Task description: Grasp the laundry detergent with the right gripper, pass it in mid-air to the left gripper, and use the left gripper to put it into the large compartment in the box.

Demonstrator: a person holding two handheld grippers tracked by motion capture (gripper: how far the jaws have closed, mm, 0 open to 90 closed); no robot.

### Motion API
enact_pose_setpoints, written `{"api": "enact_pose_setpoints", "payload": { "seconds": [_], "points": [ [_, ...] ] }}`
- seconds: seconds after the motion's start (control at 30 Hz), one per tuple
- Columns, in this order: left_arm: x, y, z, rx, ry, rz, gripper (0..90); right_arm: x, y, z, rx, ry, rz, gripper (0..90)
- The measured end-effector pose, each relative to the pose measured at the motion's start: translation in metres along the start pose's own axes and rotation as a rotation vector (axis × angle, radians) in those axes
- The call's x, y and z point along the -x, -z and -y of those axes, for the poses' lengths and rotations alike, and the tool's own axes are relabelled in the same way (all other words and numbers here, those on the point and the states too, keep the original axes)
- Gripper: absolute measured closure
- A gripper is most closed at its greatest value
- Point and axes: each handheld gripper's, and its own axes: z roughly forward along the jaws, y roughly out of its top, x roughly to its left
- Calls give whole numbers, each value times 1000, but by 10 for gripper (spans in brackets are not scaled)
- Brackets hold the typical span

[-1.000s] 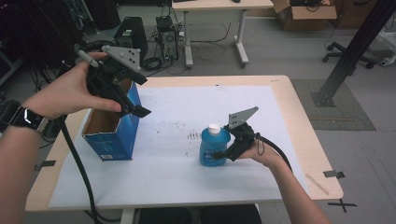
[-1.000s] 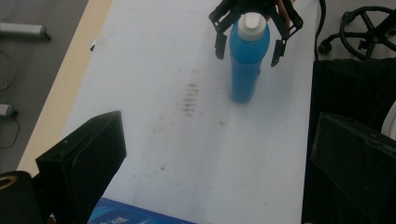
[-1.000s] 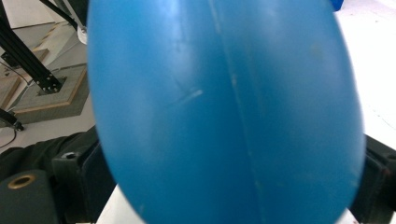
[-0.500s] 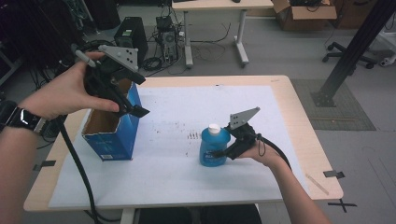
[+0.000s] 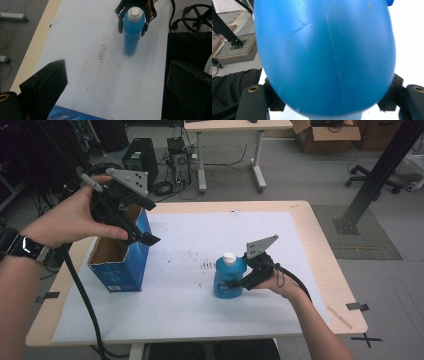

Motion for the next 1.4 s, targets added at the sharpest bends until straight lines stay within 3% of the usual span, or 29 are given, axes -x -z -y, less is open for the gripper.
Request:
{"api": "enact_pose_setpoints", "payload": {
  "seconds": [0.43, 0.87, 1.13, 1.4],
  "points": [
    [-1, 0, 0, -3, 2, 1, 37, 0, 1, 1, 12, 8, -16, 376],
    [-1, -5, -4, -9, -7, 8, 41, -2, 1, -5, -12, 21, 5, 414],
    [-2, -5, -6, -10, -8, 6, 37, -6, 5, -28, -36, 35, 3, 418],
    [-1, -5, -11, -12, -12, 4, 33, -11, 13, -69, -43, 59, -8, 420]
  ]
}}
